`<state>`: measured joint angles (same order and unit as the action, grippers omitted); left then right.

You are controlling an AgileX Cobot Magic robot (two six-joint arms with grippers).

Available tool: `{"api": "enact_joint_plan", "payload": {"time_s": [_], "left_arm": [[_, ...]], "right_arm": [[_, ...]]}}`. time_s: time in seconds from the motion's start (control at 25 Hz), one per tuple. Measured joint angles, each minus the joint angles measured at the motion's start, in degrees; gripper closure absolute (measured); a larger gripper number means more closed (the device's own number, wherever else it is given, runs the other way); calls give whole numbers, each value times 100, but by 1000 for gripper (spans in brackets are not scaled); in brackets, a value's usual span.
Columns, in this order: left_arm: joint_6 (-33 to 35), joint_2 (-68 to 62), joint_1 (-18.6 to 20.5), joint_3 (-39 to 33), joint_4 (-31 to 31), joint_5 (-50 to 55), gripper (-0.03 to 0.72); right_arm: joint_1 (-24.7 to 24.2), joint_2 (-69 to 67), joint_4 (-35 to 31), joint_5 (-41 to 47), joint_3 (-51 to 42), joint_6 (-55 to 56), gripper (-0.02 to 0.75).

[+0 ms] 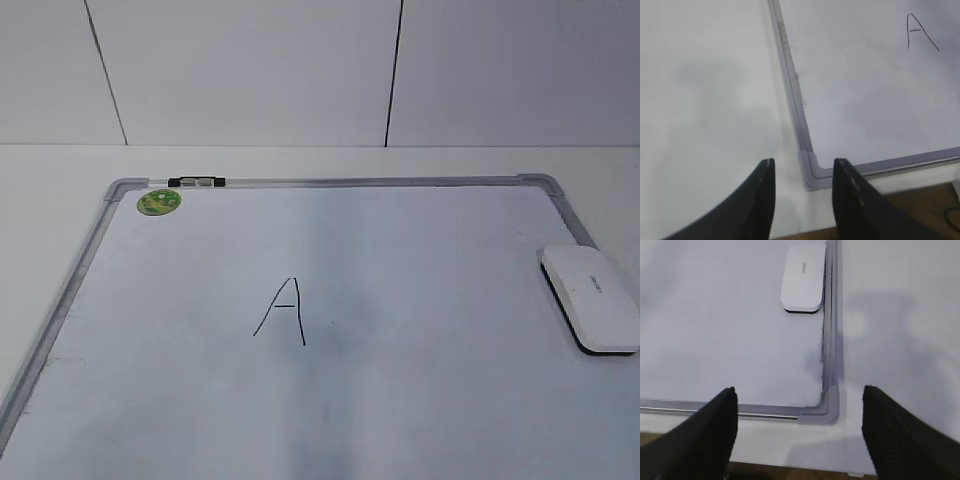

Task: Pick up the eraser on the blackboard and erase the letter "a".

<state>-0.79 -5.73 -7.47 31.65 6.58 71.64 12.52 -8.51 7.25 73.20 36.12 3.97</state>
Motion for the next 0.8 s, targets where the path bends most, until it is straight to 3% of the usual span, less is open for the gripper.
{"api": "enact_joint_plan", "payload": {"time_s": [0.8], "left_arm": [[0,23,0,-248,-193,-821,402]], "right_arm": [[0,134,27,-426,-577,-9,146]]}}
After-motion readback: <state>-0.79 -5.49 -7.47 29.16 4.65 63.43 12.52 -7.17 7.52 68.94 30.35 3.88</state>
